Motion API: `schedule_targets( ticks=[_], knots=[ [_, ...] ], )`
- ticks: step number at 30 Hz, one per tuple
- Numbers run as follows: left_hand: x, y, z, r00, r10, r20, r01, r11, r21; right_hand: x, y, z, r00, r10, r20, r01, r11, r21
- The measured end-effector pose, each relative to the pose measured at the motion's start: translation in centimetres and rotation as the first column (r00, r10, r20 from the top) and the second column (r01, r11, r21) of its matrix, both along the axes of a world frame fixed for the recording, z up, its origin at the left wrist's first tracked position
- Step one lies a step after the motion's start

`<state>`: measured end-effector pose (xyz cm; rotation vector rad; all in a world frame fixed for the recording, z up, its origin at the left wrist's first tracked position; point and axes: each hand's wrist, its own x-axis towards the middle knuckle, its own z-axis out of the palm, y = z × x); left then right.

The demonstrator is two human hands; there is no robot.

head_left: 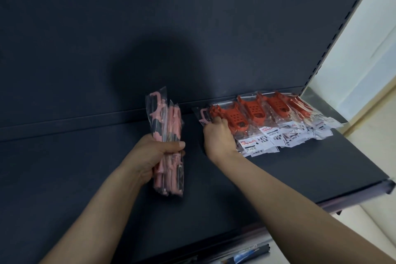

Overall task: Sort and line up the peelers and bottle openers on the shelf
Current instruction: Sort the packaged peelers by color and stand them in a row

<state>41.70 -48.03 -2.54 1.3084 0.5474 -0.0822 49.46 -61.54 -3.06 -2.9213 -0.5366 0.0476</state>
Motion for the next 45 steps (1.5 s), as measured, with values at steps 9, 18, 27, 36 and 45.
schedule_targets(
  ticks=[9, 18, 27, 36, 45],
  knots=[
    [-0.2, -2.0, 0.4, 0.992, 0.123, -0.007, -0.123, 0.992, -0.030, 2.2, -1.7, -0.7, 0.988, 0.150, 0.024, -0.152, 0.979, 0.135],
    [0.6, -2.8, 0.7, 0.989, 0.145, -0.044, -0.150, 0.978, -0.143, 0.3, -2.5, 0.5, 0.961, 0.253, -0.107, -0.113, 0.720, 0.685],
    [1.2, -1.1, 0.4, 1.000, -0.022, 0.011, 0.023, 0.990, -0.138, -0.6, -0.6, 1.0, 0.848, 0.260, -0.461, 0.266, 0.543, 0.796],
    [1.1, 1.2, 0.4, 0.988, -0.150, 0.033, 0.153, 0.977, -0.148, -1.1, 1.2, 1.7, 0.789, 0.138, -0.599, 0.464, 0.505, 0.727],
    [0.9, 3.1, 0.4, 0.978, -0.207, -0.036, 0.205, 0.977, -0.064, -0.6, 2.1, 2.7, 0.811, 0.186, -0.555, 0.459, 0.385, 0.801]
  ],
)
